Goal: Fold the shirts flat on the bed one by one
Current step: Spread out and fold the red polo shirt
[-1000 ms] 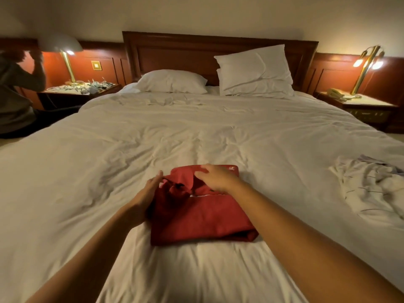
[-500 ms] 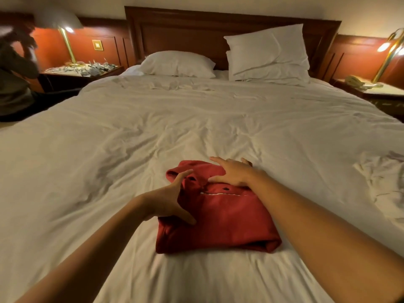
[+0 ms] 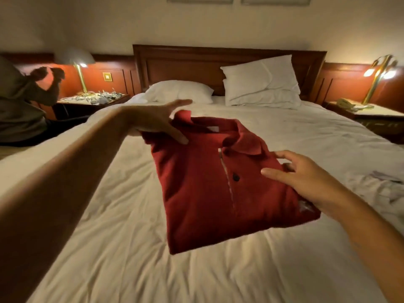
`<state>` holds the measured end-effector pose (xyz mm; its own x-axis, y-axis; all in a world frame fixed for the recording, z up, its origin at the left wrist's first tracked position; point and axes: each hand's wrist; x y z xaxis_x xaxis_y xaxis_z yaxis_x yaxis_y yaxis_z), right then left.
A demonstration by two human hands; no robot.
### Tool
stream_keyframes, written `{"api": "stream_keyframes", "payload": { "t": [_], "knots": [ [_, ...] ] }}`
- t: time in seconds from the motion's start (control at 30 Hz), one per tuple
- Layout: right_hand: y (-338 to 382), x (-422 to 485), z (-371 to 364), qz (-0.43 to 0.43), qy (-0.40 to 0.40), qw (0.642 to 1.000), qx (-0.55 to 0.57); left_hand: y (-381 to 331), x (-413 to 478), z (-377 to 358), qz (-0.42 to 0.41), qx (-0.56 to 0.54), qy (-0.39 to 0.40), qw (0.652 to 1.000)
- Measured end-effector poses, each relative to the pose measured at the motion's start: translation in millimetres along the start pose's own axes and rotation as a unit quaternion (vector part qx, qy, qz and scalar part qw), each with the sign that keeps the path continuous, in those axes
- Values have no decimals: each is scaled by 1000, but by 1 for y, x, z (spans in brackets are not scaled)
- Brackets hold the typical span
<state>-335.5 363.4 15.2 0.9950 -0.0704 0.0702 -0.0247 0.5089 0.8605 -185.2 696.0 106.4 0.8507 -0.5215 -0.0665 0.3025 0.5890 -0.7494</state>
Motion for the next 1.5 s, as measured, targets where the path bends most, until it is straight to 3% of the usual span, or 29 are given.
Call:
{"api": "stream_keyframes", "payload": {
  "t": [0.07,0.13,0.27,0.33,0.43,0.67,0.8,1.0,1.23,1.5],
  "knots": [
    [-27,-17,-16,-31,-97,995,-13,6,16,-22,9,34,-52,998],
    [-58,-40,-32,-76,-144,986,-34,25,21,-69,58,122,-78,988],
    [-120,-91,-59,-145,-190,971,-19,81,-24,-189,196,-18,-64,978],
    [-132,-107,-67,-135,-228,964,-6,101,-50,-229,176,-30,-127,976],
    [-127,-112,-74,-115,-210,971,-6,109,-75,-249,145,-107,-252,951],
    [-106,-105,-84,-64,-221,973,29,91,-95,-237,121,-87,-321,935],
    [-101,-102,-72,-40,-246,967,54,88,-101,-228,89,-156,-350,919],
    [-120,-117,-66,-82,-174,981,39,103,-109,-234,137,-159,-231,950],
    [-131,-118,-51,-112,-98,989,23,108,-108,-228,169,-169,-181,954],
    [-142,-31,-41,-215,-162,962,40,108,-31,-214,191,-110,-176,959]
  ]
}}
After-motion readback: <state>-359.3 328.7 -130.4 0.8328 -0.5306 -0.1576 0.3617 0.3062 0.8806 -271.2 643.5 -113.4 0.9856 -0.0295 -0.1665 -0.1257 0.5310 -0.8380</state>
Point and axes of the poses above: each hand's wrist, its own x-axis towards the middle knuckle, its own z-axis out of the back of the hand, y = z × x, and after that the axes turned 3 degrees about -x, right-handed
